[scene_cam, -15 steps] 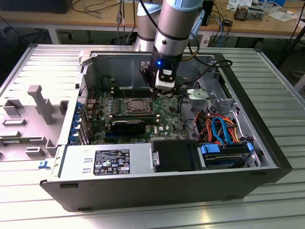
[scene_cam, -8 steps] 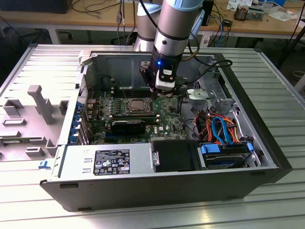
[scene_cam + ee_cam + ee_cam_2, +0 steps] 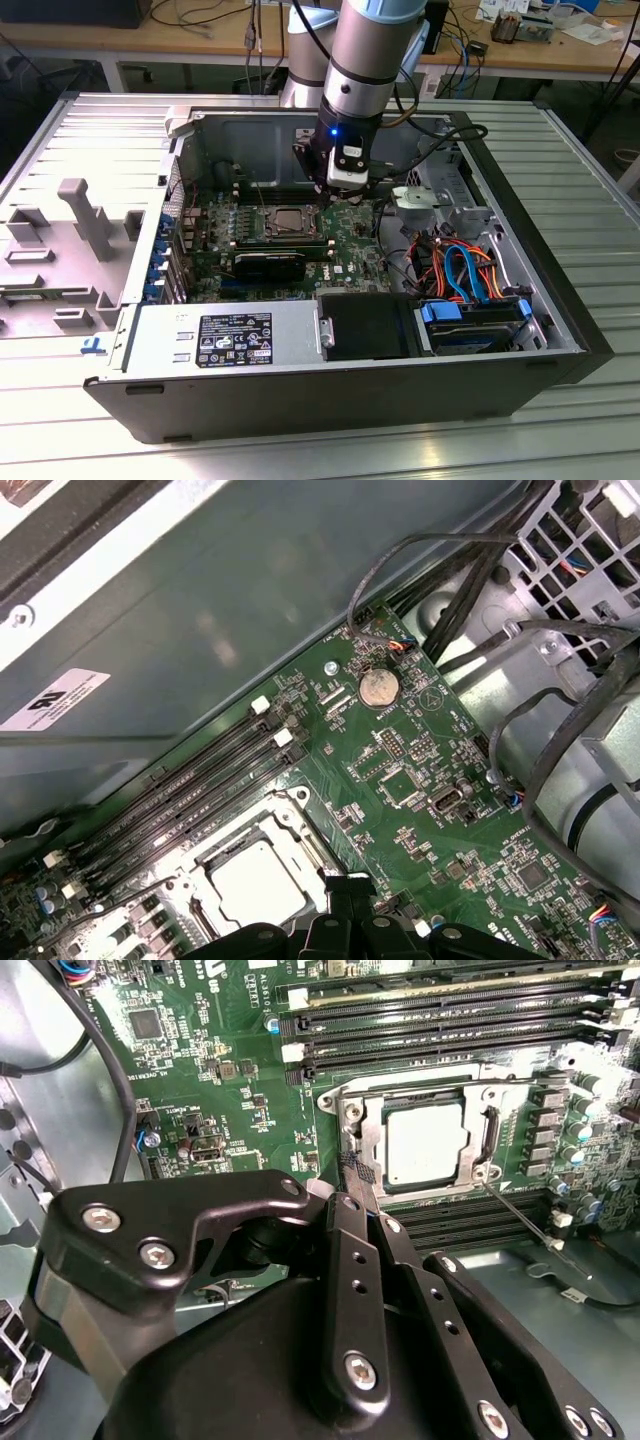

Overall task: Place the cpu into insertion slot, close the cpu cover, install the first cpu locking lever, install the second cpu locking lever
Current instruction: 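Install the first cpu locking lever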

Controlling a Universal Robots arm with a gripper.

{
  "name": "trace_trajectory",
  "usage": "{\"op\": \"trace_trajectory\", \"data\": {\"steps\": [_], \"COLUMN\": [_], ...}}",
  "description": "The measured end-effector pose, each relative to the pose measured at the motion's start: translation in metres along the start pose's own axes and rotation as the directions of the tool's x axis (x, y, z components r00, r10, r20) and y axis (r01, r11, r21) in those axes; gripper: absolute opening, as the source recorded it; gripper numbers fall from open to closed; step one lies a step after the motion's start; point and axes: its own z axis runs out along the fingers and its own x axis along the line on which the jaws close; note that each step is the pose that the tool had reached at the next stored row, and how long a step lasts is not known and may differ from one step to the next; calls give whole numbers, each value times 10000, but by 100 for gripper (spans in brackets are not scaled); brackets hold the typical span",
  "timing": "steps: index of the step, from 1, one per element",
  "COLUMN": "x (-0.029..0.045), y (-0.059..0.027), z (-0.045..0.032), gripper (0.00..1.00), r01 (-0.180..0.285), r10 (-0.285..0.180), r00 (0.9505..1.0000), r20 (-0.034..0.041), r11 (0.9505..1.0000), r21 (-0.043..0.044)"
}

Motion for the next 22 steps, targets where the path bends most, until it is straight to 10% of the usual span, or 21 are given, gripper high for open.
{"op": "trace_trajectory", "data": {"steps": [22], "x": [0], "y": [0], "z": [0], "gripper": [11], "r01": [523], "r10": [-523], "r00": [9986], "r20": [8], "r11": [9986], "r21": [65]}}
